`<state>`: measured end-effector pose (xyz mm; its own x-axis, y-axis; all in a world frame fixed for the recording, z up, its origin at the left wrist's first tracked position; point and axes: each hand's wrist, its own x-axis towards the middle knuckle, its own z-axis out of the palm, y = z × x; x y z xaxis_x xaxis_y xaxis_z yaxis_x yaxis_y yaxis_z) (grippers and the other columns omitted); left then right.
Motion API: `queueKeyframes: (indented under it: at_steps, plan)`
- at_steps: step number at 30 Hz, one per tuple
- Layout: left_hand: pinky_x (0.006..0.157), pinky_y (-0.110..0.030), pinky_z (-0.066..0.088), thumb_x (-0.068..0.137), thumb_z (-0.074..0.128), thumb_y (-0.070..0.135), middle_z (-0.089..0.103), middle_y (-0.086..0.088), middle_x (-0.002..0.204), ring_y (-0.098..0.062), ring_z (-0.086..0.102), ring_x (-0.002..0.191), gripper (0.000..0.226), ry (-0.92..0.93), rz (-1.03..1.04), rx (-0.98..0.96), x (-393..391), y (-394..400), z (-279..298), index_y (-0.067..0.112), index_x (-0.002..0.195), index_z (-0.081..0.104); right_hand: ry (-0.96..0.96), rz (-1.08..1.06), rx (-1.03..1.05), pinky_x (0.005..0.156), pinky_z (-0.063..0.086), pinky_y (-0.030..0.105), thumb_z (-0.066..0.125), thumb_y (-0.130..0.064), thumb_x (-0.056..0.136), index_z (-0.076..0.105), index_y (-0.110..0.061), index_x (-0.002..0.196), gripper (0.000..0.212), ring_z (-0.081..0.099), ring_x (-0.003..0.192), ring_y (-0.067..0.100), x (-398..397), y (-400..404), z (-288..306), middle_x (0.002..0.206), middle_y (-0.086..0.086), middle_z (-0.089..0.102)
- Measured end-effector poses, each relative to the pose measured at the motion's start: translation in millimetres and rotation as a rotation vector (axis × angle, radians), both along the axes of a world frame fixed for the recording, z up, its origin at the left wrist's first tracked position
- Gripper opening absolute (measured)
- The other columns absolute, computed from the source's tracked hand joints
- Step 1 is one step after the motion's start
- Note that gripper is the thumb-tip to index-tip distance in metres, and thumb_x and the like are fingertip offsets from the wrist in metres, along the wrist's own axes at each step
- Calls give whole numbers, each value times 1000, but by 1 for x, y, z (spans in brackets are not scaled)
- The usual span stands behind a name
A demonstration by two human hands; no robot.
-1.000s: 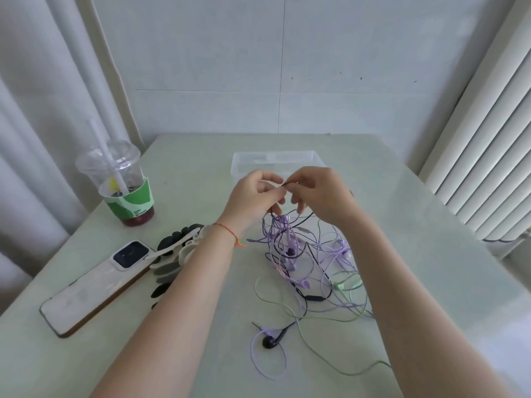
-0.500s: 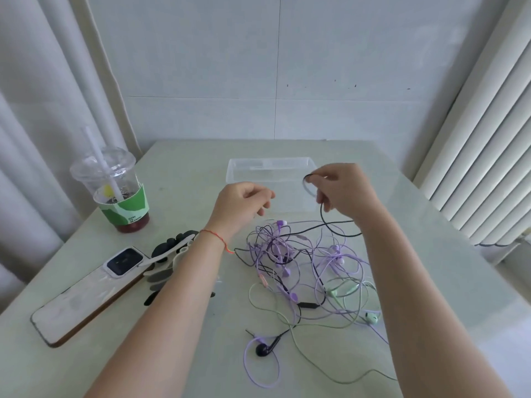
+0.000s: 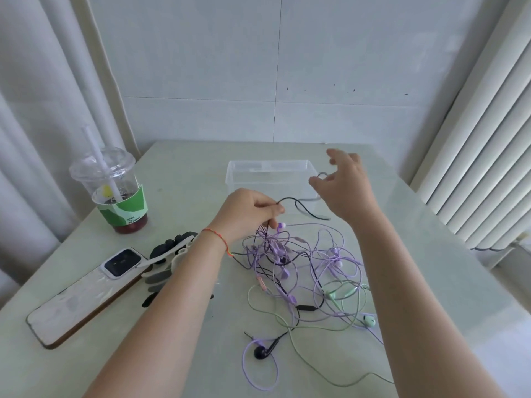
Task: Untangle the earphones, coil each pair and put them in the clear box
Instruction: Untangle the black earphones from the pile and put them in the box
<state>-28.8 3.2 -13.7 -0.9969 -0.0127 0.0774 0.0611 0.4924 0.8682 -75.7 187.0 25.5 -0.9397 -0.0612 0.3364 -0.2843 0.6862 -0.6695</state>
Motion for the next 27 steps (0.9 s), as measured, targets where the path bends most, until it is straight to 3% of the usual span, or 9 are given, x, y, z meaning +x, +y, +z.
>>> queueKeyframes:
  at_steps: [3,8,12,16,19,21,23,25,27]
  plan:
    - [67,-23,45,91,66,28,65,3,56,-13,56,61,14,76,43,64,-1,-1,2,20,87,77,139,163,-19,67,38,9,61,-10,88,61,-19,124,37,60,72,11,11,-4,11,122,-5,58]
    - [56,-21,41,94,64,23,55,0,52,-18,52,46,16,144,-23,176,1,6,10,12,89,75,-22,441,219,58,36,5,62,-17,89,71,-24,102,18,55,65,0,19,-14,7,89,-15,66]
    - [59,-23,47,89,70,18,61,1,58,-15,56,49,5,80,-34,140,0,0,5,14,87,72,-83,310,55,51,36,10,66,-17,88,74,-16,88,8,51,50,-4,11,-9,6,65,-7,64]
    - [79,-28,52,86,71,11,71,-1,70,-11,64,66,5,24,-22,-37,-4,-10,-6,16,83,72,115,-21,-234,57,36,13,64,-17,89,74,-14,85,12,53,63,9,9,0,10,67,-3,63]
    - [72,-19,50,84,74,20,71,7,71,-6,64,66,5,52,45,-158,-6,-15,-9,22,79,73,206,-154,-297,57,34,20,60,-18,90,71,-7,80,19,47,66,19,6,5,8,72,14,64]
    - [62,-19,48,85,73,20,70,4,64,-10,64,54,11,97,110,-100,-5,-17,-8,23,75,71,155,-174,-183,56,31,28,59,-18,90,69,0,81,22,41,64,26,0,9,5,75,22,62]
    - [50,-22,47,88,69,20,68,5,59,-17,58,40,14,169,226,11,-6,-18,-6,24,74,68,44,-149,3,55,29,28,60,-17,87,66,4,79,23,37,59,22,-5,15,3,69,26,54]
    - [42,-22,41,90,65,21,64,3,56,-17,51,32,16,215,314,34,-8,-20,-4,24,75,64,-135,-57,186,52,34,24,62,-17,87,68,-4,71,22,44,49,19,-6,19,3,57,11,54]
    - [50,-23,45,90,64,25,64,3,60,-12,58,41,15,212,338,-41,-8,-20,-6,26,74,63,-301,69,327,49,35,22,64,-16,87,71,-14,70,18,47,37,3,-3,19,0,60,2,65]
